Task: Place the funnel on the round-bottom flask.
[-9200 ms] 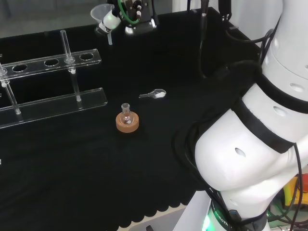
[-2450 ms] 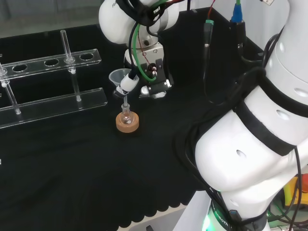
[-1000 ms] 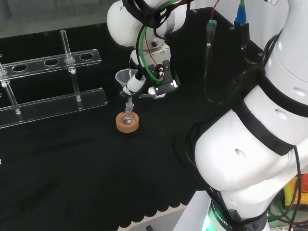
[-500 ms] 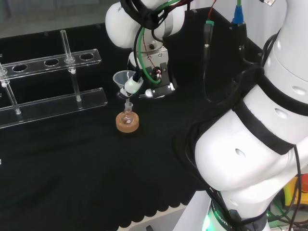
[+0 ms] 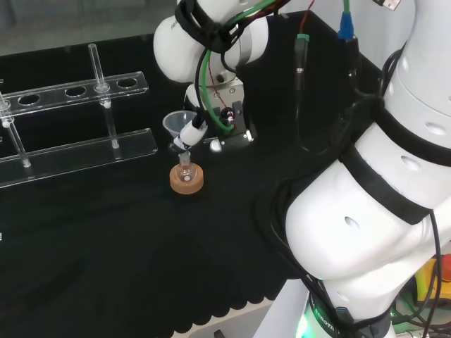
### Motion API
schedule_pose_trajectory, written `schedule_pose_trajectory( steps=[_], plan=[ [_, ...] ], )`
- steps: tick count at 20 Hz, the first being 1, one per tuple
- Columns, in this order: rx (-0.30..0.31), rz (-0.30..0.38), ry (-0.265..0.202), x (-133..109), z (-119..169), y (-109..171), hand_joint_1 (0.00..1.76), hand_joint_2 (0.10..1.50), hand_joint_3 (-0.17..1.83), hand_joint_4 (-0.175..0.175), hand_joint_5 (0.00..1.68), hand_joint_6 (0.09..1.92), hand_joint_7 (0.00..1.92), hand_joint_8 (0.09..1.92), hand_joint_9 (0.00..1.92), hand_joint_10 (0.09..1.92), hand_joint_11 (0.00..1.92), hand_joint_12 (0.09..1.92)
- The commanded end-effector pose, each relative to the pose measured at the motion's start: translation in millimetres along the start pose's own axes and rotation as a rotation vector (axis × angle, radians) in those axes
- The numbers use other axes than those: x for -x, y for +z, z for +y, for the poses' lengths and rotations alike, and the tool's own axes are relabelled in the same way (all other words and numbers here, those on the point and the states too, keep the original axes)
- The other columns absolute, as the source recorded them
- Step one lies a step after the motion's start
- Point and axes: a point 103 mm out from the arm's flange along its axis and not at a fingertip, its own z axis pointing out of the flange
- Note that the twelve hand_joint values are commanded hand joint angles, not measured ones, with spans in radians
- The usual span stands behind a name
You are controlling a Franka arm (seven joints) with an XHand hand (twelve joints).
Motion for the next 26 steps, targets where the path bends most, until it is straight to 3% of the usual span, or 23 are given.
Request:
schedule_pose_trajectory(
  steps=[1, 26],
  plan=[
    [0.0, -0.006, -0.004, -2.0, -0.6, 2.5, 0.87, 0.53, 0.66, 0.175, 1.2, 0.43, 1.38, 0.26, 0.99, 0.24, 0.0, 1.5],
    [-0.013, -0.046, -0.032, -6.1, 5.5, 22.4, 0.88, 0.53, 0.67, 0.175, 1.19, 0.42, 1.38, 0.26, 0.99, 0.23, 0.0, 1.49]
  ],
)
